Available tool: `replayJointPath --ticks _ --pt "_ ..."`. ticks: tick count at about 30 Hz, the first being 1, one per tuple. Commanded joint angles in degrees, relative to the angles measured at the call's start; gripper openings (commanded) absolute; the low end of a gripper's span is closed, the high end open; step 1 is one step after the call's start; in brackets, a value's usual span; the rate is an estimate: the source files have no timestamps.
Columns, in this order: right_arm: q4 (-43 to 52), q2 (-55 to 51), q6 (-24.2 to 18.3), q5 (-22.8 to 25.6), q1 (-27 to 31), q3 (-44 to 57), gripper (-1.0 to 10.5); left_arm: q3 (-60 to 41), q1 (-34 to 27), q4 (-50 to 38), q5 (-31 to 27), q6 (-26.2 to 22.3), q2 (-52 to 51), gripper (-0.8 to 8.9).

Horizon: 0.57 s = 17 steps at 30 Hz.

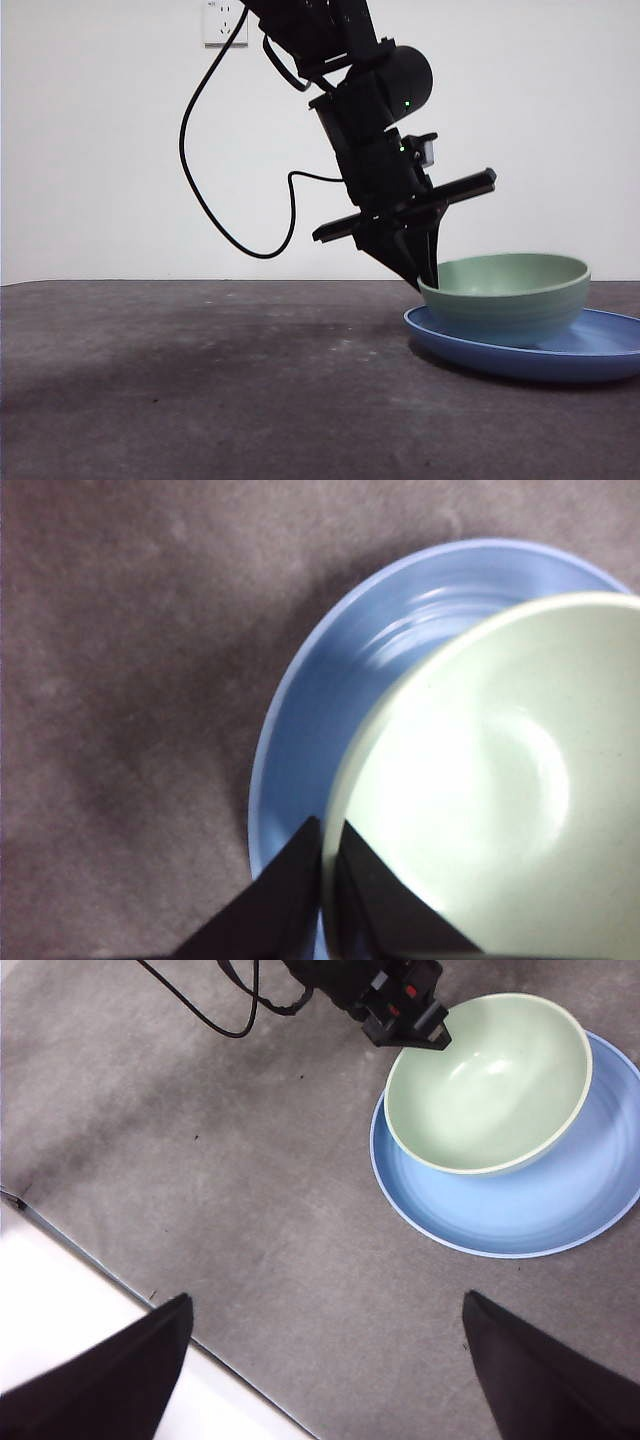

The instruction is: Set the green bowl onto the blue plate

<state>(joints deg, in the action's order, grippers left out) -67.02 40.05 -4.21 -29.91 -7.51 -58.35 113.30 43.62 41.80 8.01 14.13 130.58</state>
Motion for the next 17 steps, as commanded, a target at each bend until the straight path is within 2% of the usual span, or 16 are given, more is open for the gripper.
replayJointPath --ticks 1,7,12,17 --pt "0.6 0.3 0.6 -0.1 -0.2 -1.1 4.3 1.8 1.1 -0.2 0.1 -0.6 2.5 0.15" --pt "0.6 0.3 0.6 -0.1 -0.2 -1.1 4.3 1.8 2.0 0.2 0.1 -1.9 2.6 0.41" --pt "0.6 0.3 0.6 -0.1 -0.2 -1.1 4.3 1.8 2.3 0.5 0.1 -1.9 2.6 2.25" --pt "0.6 0.3 0.6 -0.1 -0.2 -1.1 4.3 1.9 2.2 0.5 0.1 -1.9 2.6 2.50"
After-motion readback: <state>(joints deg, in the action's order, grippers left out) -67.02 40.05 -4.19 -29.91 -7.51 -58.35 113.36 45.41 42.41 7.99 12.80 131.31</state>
